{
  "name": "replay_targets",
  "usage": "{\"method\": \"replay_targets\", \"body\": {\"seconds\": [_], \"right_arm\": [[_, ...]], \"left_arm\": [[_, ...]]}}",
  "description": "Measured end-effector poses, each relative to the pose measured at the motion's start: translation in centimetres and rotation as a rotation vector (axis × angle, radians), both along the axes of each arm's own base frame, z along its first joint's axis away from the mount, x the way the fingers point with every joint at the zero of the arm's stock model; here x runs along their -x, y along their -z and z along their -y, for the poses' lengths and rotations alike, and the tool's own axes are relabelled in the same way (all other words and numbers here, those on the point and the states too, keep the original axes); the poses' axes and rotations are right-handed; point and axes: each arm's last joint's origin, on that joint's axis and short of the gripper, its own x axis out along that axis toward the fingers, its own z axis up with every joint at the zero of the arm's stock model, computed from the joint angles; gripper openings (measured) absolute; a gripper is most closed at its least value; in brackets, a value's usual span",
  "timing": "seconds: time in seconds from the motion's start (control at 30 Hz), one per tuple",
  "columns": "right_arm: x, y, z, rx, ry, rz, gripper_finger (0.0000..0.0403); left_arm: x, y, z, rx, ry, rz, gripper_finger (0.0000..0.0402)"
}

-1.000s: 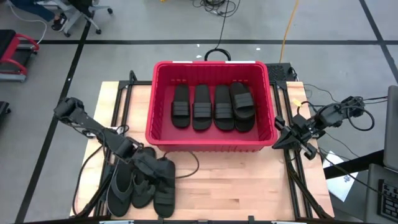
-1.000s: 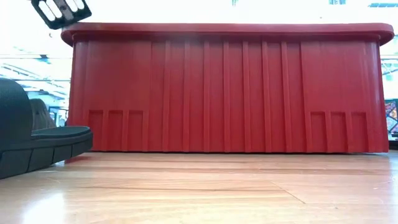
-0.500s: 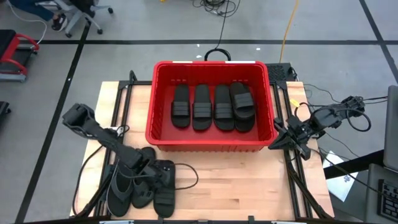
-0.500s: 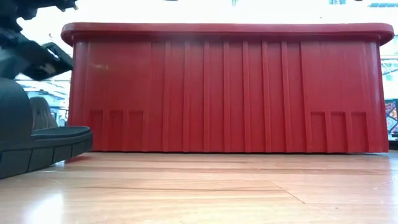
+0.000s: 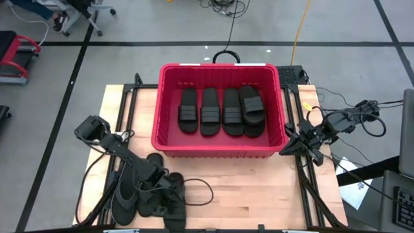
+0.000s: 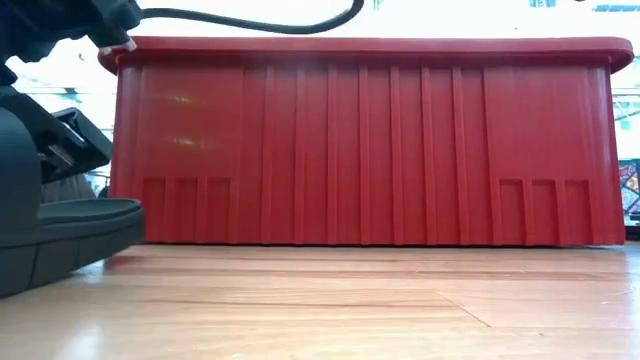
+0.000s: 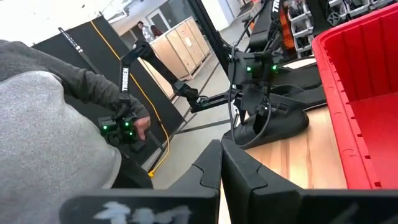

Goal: Pick and place slides into bin
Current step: Put the black slide into the red bin

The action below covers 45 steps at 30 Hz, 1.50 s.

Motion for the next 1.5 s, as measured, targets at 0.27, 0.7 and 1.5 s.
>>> {"method": "replay_targets", "body": {"seconds": [0.27, 0.7, 1.5], "right_arm": [[0.0, 0.0, 0.0, 0.034, -0.002, 0.015, 0.0000], [0.0, 0.0, 0.0, 0.088, -0.011, 0.043, 0.0000], [1.1, -1.5, 1.7, 0.247, 0.358, 0.248, 0.0000]], "left_arm": [[0.2, -0.4, 0.5, 0.088, 0.037, -0.045, 0.0025], [2.4, -13.3, 2.1, 0.102, 0.083, 0.221, 0.0003], [7.5, -34.9, -11.9, -0.707, 0.045, 0.620, 0.0001]]}}
